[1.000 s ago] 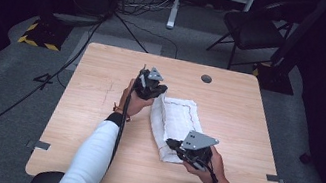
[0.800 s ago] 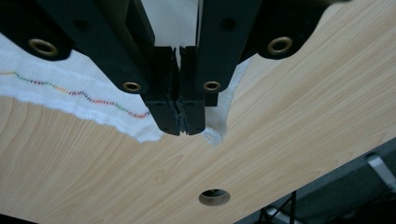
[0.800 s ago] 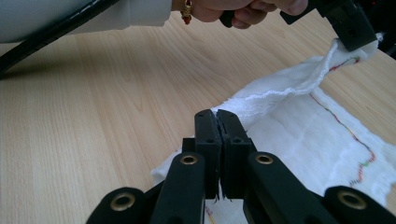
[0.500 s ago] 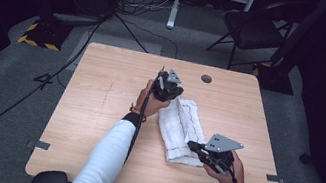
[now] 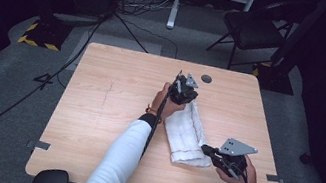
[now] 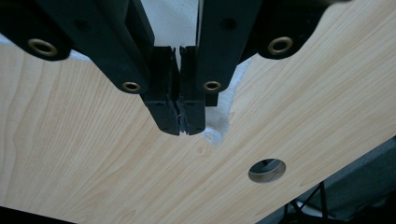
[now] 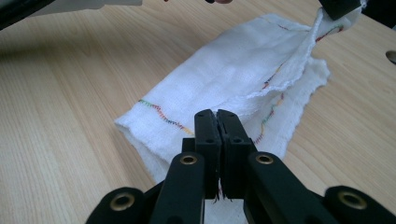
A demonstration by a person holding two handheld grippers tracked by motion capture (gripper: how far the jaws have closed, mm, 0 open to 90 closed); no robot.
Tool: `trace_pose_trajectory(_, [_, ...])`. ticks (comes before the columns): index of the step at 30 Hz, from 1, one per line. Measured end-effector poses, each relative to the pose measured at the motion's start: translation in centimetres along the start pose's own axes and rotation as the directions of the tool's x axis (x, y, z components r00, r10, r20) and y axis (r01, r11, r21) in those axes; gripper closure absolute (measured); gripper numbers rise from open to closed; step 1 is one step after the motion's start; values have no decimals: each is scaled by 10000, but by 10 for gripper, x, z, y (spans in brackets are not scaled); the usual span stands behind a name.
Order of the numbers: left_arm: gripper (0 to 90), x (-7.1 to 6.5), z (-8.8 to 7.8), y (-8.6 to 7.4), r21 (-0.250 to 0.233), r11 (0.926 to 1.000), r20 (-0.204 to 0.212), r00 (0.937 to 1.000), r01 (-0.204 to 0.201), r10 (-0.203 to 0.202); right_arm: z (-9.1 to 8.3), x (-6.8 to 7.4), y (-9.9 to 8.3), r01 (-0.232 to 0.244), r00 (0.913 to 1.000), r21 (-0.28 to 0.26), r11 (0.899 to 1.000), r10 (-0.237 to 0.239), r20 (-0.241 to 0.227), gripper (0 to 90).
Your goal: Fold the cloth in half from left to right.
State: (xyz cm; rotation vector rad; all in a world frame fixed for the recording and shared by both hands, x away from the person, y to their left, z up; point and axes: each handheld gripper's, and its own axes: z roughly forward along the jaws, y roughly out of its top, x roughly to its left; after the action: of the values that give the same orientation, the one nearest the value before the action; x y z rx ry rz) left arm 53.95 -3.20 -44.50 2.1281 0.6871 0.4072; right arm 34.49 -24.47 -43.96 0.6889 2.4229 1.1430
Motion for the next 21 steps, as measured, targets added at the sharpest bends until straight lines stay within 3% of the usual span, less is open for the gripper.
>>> trace_pose_trajectory(2, [855,-1,3,0,2,10000,-3,10000,91,-91,0,-1,-2,-77,10000,52,10000,76,36,876])
trace_pose_trajectory(4, [738,-3,6,-1,8,9996,-150,9995,290,-290,1,-4,-7,-193,9997,137,9997,191,135,853])
trace_pose_trajectory(6, [688,-5,5,-1,33,9996,44,9996,280,-280,2,-7,-12,-313,9993,333,9990,307,196,791])
trace_pose_trajectory(7, [615,-6,3,-1,47,9997,43,9997,245,-245,2,-7,-16,-286,9985,483,9984,263,472,748])
trace_pose_trajectory(11, [534,-13,-17,-3,-148,9995,488,9985,265,-258,1,-11,-20,-488,9970,609,9969,450,631,662])
trace_pose_trajectory(15, [309,-28,-42,-17,377,9990,994,9948,-242,204,2,-19,-23,-782,9949,819,9936,725,705,548])
trace_pose_trajectory(19, [248,-49,-59,-42,977,9907,1044,9909,-951,848,6,-25,-26,-739,9960,872,9934,691,572,513])
trace_pose_trajectory(21, [233,-61,-66,-55,1187,9851,1242,9862,-1246,1098,9,-29,-29,-675,9950,1133,9913,585,812,484])
